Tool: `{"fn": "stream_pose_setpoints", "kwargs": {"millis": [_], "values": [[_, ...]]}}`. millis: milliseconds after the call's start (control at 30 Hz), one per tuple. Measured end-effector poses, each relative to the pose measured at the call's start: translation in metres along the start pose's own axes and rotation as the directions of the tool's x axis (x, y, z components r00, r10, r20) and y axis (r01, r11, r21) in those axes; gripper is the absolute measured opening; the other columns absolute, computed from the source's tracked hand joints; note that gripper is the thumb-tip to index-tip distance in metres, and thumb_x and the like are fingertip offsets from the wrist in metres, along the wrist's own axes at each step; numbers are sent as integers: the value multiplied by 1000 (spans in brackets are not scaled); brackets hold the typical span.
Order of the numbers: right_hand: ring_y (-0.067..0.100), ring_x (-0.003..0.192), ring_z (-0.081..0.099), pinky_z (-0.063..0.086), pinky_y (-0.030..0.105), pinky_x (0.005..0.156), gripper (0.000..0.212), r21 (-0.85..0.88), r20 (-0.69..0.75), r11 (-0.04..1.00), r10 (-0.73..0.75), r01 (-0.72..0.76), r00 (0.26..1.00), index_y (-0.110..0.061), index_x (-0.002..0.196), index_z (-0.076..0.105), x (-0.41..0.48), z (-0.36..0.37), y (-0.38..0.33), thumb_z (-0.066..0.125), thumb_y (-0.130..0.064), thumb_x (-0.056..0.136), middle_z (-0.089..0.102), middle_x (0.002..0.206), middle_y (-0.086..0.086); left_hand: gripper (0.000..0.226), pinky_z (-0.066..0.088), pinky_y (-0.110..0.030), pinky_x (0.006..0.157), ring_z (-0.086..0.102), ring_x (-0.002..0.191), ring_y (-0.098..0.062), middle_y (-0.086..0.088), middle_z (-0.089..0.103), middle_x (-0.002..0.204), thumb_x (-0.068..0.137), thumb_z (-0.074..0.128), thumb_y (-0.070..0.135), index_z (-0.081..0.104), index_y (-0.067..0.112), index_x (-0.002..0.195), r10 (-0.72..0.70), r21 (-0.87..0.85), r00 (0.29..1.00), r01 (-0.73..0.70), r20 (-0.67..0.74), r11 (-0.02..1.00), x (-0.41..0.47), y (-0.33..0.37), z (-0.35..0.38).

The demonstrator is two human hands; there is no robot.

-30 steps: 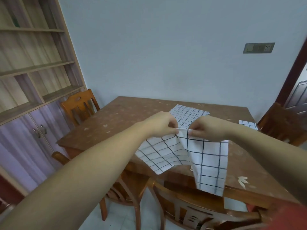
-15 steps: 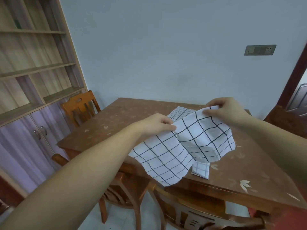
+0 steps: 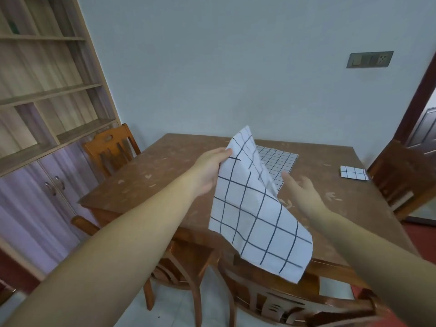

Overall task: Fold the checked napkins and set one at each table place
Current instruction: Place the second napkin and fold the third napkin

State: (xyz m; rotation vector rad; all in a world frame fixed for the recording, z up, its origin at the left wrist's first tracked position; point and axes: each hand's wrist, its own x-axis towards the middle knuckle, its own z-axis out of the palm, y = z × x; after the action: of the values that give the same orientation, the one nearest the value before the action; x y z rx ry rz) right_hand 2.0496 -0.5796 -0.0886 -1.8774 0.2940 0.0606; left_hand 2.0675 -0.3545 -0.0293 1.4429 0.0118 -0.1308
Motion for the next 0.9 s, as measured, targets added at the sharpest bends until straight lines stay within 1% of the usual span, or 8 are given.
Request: {"fn": "stream_pose_setpoints", "kwargs": {"millis": [100,167,200,233,267,600,767,900], "values": [[32,125,55,45,53,102,108,233,381,871,328,-433,864,-24,149,35,1,12,30,61,-84,63,43,150,8,22,47,-45,98,63,98,-29,-17,66,108,102,43,19,63,9,103,-35,-142,999,34,-5,989,2,-8,-1],[34,118,60,50,52,94,85,328,525,779,320,-534,789,-23,141,46,-8,15,33,61,-74,74,52,141,5,21,46,-46,98,62,98,-31,-17,65,104,102,42,18,61,10,97,-48,-192,999,46,-9,980,2,-14,-4],[31,121,56,47,48,96,75,347,534,782,289,-518,795,0,127,48,-8,19,29,55,-63,87,52,134,-3,22,48,-44,92,64,93,-30,-15,68,98,102,41,18,60,9,95,-54,-209,998,51,-11,977,0,-16,-6],[27,125,51,41,45,100,56,372,498,784,283,-497,820,-20,139,30,-7,24,23,50,-50,96,48,130,-9,24,50,-41,86,66,87,-28,-12,70,90,102,41,18,61,9,94,-62,-225,998,57,-15,973,-1,-17,-8],[26,131,45,35,43,106,32,388,473,781,288,-490,833,-24,128,52,-4,26,17,48,-40,100,44,132,-9,25,51,-39,82,67,83,-27,-11,71,86,102,41,18,62,8,94,-71,-233,997,64,-24,970,-2,-19,-11],[28,92,62,50,56,91,83,363,137,932,-43,-9,990,-42,132,49,15,2,6,86,-22,60,57,123,36,27,48,-42,100,68,101,-24,-8,72,109,94,59,27,69,10,113,-25,176,966,73,-258,982,-5,-24,-49],[21,111,57,51,37,87,67,197,-42,960,-192,197,980,-36,131,51,9,-3,-11,81,-19,74,53,131,13,35,47,-43,97,62,111,-35,-20,63,124,90,66,26,67,2,116,-1,263,941,95,-339,960,-6,-27,-53],[17,96,56,47,32,82,60,173,-141,948,-243,266,960,-28,133,51,10,-6,-17,75,-11,80,57,119,10,31,55,-32,69,67,77,-22,-21,66,116,89,68,17,68,-2,114,25,247,933,69,-360,967,-7,-27,-52]]}}
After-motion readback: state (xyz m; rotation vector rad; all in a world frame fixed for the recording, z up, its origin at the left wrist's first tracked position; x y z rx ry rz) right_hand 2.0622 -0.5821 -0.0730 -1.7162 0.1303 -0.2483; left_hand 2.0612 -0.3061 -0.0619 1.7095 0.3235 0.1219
